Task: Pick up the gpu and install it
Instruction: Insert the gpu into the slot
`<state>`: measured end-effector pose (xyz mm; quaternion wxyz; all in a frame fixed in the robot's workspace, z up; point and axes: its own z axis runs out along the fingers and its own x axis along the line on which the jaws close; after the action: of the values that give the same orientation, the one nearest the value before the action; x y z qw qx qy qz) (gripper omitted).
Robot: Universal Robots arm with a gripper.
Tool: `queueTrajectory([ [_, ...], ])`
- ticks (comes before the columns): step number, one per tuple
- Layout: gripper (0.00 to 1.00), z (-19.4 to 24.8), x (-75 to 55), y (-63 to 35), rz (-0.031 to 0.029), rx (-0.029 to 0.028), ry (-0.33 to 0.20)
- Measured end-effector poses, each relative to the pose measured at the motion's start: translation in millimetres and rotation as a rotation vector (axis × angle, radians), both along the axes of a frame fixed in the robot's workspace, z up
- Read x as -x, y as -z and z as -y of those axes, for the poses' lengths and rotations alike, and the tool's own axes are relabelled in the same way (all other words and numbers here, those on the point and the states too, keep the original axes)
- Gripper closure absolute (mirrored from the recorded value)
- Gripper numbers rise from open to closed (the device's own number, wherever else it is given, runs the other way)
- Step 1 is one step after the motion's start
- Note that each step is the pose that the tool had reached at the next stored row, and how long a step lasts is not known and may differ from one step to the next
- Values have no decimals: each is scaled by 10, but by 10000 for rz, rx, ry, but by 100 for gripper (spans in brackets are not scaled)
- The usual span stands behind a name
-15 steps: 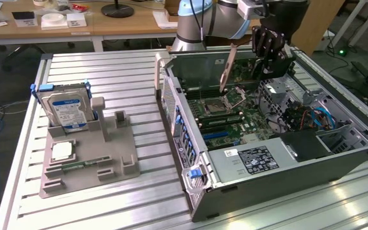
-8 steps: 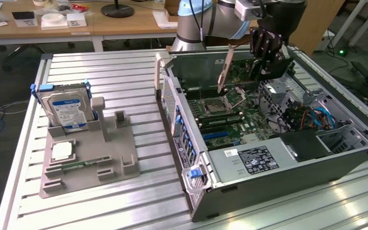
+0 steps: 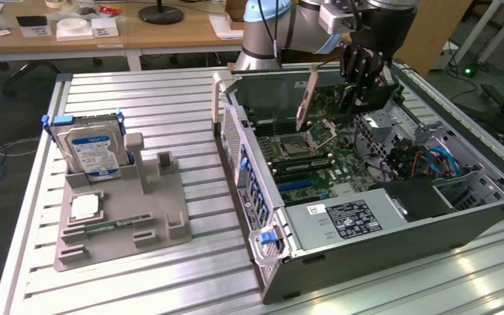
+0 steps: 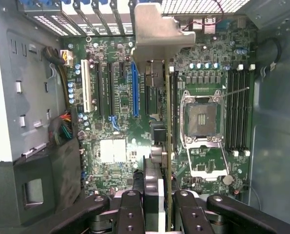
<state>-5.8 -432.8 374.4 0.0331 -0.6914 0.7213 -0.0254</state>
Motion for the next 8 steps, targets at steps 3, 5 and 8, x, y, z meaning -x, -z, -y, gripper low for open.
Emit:
queueTrajectory([
  [3,72,3,24,24,-3,1,-35],
  [5,72,3,59,34,-2,1,-41],
  [8,72,4,88,52,-2,0,-55],
])
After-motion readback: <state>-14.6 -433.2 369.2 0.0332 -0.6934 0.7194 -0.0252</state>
